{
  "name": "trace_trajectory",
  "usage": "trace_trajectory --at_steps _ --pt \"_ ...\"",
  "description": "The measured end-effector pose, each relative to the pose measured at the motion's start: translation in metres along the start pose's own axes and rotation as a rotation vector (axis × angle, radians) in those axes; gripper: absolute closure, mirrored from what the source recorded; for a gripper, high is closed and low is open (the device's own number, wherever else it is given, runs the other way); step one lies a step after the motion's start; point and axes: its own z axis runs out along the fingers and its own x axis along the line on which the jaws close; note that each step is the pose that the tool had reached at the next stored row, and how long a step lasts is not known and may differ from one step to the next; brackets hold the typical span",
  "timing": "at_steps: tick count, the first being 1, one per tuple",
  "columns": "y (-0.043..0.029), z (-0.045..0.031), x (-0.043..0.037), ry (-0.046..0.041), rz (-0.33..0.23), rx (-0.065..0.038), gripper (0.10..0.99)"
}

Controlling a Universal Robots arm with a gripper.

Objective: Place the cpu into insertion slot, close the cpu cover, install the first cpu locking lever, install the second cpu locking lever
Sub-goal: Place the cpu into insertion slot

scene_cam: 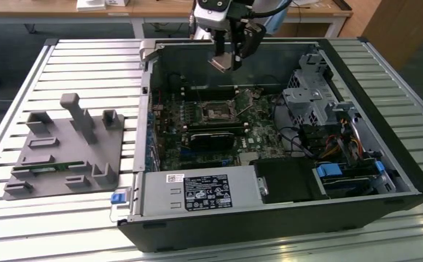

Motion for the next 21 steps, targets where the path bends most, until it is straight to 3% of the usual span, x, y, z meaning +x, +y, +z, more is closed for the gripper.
trace_trajectory --at_steps 21 --pt "-0.0003 0.0043 -0.0001 -0.0298 0.364 -0.005 0.553"
